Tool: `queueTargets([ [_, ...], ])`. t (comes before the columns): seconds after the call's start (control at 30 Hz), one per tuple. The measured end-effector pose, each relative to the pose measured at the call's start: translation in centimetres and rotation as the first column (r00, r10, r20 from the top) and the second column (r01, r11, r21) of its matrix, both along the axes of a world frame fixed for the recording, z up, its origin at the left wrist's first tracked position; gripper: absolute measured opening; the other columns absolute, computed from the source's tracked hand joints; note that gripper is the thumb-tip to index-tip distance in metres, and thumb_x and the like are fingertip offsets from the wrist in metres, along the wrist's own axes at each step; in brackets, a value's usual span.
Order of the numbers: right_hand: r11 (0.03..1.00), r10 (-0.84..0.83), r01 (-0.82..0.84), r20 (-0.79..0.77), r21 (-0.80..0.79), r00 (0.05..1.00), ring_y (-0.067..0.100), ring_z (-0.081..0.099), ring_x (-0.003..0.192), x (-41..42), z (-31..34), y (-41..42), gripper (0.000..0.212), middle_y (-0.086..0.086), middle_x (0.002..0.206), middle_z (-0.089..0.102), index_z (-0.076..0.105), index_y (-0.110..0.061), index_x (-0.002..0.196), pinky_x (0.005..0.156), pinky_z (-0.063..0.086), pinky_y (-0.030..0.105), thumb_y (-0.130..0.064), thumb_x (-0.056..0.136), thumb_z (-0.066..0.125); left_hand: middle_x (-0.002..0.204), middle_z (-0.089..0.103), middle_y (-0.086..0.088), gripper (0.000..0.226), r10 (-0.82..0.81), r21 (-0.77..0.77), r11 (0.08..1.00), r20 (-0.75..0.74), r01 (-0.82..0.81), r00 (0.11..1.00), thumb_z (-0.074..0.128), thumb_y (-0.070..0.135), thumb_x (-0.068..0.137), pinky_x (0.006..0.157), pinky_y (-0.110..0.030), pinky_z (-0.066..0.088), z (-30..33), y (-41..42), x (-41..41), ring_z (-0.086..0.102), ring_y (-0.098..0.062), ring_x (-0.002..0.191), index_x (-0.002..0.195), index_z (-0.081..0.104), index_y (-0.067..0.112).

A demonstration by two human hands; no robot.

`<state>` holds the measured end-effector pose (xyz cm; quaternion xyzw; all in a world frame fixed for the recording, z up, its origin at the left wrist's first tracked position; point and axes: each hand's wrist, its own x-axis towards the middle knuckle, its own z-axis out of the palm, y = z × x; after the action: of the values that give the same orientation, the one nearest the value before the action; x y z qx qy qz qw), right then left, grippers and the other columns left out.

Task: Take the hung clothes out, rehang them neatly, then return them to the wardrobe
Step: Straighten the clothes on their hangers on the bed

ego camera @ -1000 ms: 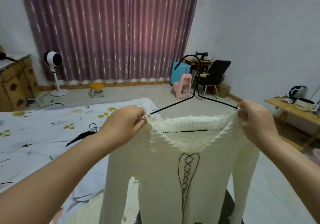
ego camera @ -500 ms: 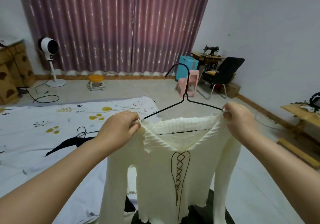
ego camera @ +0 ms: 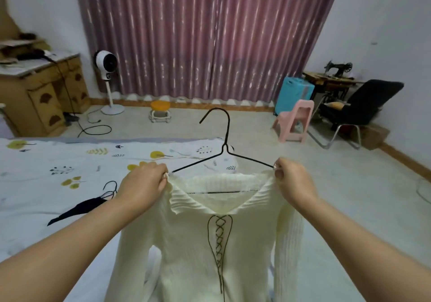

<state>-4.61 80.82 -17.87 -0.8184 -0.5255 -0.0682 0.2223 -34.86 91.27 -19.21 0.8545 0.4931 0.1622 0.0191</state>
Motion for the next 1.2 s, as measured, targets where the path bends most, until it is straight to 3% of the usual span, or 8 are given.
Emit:
queueTargets([
  [0.3, 0.989, 0.07, -0.061, 0.064, -0.136, 0.996, 0.034, 0.053, 0.099, 5.6, -11.6, 10.3, 0.02, 0.015, 0.099, 0.065, 0.062, -0.011, 0.097, 0.073, 0.038, 0.036, -0.009, 0.087, 0.045, 0.104, 0.06, -0.004, 0.023, 0.096, 0.02, 0.995, -0.225, -0.094, 0.97, 0.038, 0.021, 0.094, 0.072, -0.033, 0.041, -10.4, 9.0, 5.6, 0.054, -0.024, 0.097, 0.106, 0.057, 0.015],
  [0.4, 0.991, 0.026, -0.039, -0.099, -0.13, 0.995, 0.038, 0.052, 0.1, 6.3, -14.2, 13.5, 0.023, 0.023, 0.104, 0.062, 0.062, -0.007, 0.102, 0.073, 0.038, 0.035, -0.006, 0.088, 0.044, 0.109, 0.058, -0.01, 0.026, 0.144, 0.069, 0.989, -0.269, -0.13, 0.952, 0.04, 0.018, 0.093, 0.077, -0.036, 0.041, -13.3, 11.8, 7.1, 0.049, -0.029, 0.105, 0.112, 0.056, 0.01],
  [0.47, 0.985, 0.045, -0.069, -0.148, -0.159, 0.988, 0.038, 0.048, 0.113, 6.5, -16.0, 15.4, 0.03, 0.024, 0.12, 0.055, 0.055, -0.004, 0.118, 0.084, 0.039, 0.036, -0.004, 0.09, 0.047, 0.13, 0.046, -0.016, 0.04, 0.218, 0.045, 0.976, -0.236, -0.214, 0.947, 0.045, 0.02, 0.093, 0.089, -0.041, 0.038, -15.5, 13.4, 8.0, 0.04, -0.032, 0.12, 0.132, 0.044, 0.009],
  [0.53, 0.964, 0.114, -0.142, -0.133, -0.224, 0.985, 0.034, 0.033, 0.129, 6.0, -18.3, 16.4, 0.046, 0.02, 0.138, 0.04, 0.037, -0.003, 0.136, 0.101, 0.031, 0.038, -0.011, 0.093, 0.05, 0.149, 0.02, -0.019, 0.062, 0.309, -0.028, 0.945, -0.244, -0.325, 0.919, 0.047, 0.032, 0.094, 0.1, -0.043, 0.032, -17.8, 14.1, 8.5, 0.025, -0.034, 0.133, 0.145, 0.02, 0.012],
  [0.63, 0.911, 0.183, -0.215, -0.125, -0.35, 0.975, 0.032, 0.021, 0.137, 4.5, -22.2, 15.3, 0.054, 0.016, 0.15, 0.023, 0.023, -0.008, 0.144, 0.109, 0.025, 0.04, -0.023, 0.097, 0.045, 0.154, 0.006, -0.016, 0.067, 0.262, -0.131, 0.936, -0.358, -0.327, 0.896, 0.04, 0.042, 0.096, 0.105, -0.043, 0.029, -21.8, 12.9, 8.7, 0.019, -0.034, 0.138, 0.148, 0.008, 0.014],
  [0.77, 0.766, 0.237, -0.267, -0.128, -0.585, 0.963, 0.028, 0.016, 0.141, 1.9, -26.4, 11.0, 0.053, 0.013, 0.155, 0.014, 0.023, -0.013, 0.145, 0.109, 0.026, 0.039, -0.033, 0.099, 0.039, 0.147, 0.026, -0.012, 0.055, 0.024, -0.288, 0.938, -0.504, -0.195, 0.863, 0.036, 0.043, 0.096, 0.099, -0.039, 0.034, -25.4, 8.2, 7.9, 0.033, -0.03, 0.13, 0.142, 0.026, 0.014],
  [0.9, 0.636, 0.272, -0.289, -0.143, -0.716, 0.952, 0.028, 0.029, 0.133, -0.8, -27.8, 6.5, 0.044, 0.011, 0.145, 0.03, 0.033, -0.013, 0.138, 0.1, 0.034, 0.038, -0.032, 0.099, 0.039, 0.129, 0.045, -0.006, 0.04, -0.068, -0.43, 0.88, -0.53, -0.199, 0.845, 0.034, 0.04, 0.097, 0.09, -0.034, 0.035, -25.8, 3.8, 6.5, 0.045, -0.025, 0.116, 0.129, 0.042, 0.017],
  [1.2, 0.769, 0.359, -0.358, -0.105, -0.53, 0.927, 0.023, 0.044, 0.116, -8.8, -20.0, -0.9, 0.031, 0.004, 0.126, 0.049, 0.047, -0.016, 0.126, 0.09, 0.041, 0.031, -0.025, 0.098, 0.038, 0.127, 0.051, 0.0, 0.04, -0.01, -0.389, 0.913, -0.331, -0.126, 0.944, 0.034, 0.034, 0.097, 0.092, -0.031, 0.037, -17.6, -5.3, 0.4, 0.048, -0.02, 0.114, 0.135, 0.038, 0.022],
])
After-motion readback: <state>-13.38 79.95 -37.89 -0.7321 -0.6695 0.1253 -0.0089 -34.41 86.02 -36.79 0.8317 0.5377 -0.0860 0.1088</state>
